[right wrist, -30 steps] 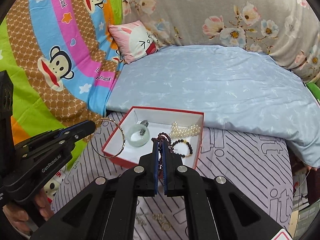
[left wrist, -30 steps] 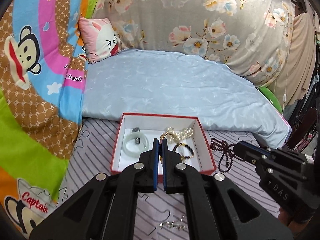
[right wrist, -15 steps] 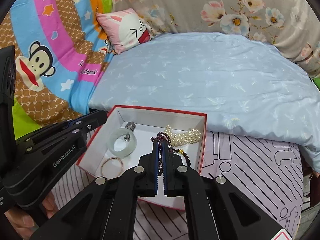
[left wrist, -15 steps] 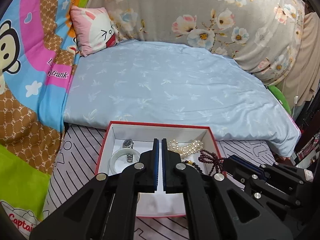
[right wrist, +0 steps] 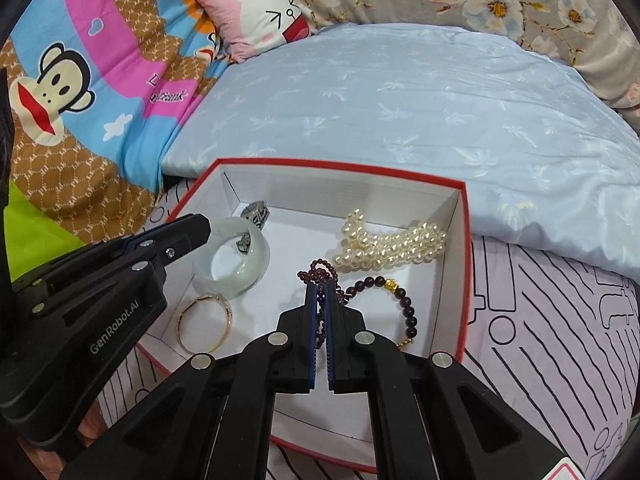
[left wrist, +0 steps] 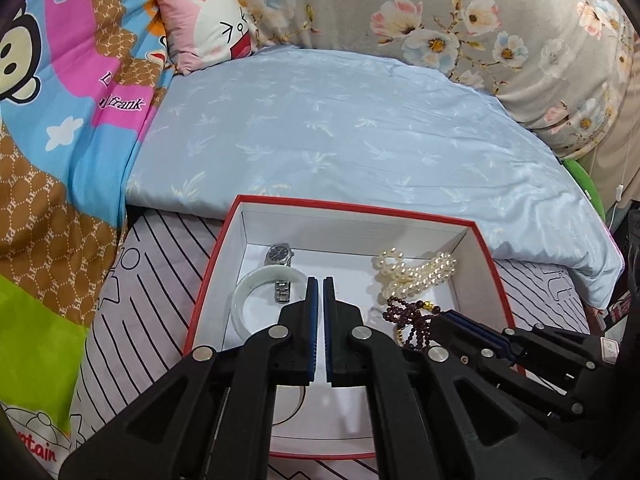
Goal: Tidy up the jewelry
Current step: 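Open both grippers to drop bangle and strand inside the box, then withdraw both grippers from the box toward the silver chains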
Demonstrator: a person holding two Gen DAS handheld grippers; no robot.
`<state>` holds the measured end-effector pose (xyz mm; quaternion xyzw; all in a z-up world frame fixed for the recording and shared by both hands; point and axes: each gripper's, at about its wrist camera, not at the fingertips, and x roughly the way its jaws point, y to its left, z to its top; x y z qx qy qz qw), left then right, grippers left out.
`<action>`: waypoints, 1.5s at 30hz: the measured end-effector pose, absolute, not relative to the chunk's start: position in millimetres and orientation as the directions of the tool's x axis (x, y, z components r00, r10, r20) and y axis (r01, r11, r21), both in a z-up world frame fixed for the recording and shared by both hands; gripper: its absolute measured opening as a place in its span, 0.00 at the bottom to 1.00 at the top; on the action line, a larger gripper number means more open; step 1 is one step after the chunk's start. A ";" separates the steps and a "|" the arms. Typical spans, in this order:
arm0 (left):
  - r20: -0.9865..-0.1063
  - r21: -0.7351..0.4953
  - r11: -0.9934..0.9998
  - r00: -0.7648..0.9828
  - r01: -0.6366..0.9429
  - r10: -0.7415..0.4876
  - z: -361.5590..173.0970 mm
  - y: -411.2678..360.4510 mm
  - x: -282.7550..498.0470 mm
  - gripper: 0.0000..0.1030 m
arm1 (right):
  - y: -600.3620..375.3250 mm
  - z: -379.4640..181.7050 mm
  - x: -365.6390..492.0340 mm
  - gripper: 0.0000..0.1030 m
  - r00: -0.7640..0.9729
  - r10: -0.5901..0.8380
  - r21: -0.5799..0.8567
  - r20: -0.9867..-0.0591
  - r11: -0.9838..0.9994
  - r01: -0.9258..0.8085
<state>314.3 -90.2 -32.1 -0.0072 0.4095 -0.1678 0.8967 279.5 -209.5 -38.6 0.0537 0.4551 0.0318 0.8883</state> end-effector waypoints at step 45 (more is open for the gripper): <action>-0.725 -0.107 0.969 0.649 0.224 -0.231 -9.4 -42.4 216.5 0.69 | -231.8 0.3 136.4 0.47 0.651 0.010 0.098 -0.759 0.990 0.100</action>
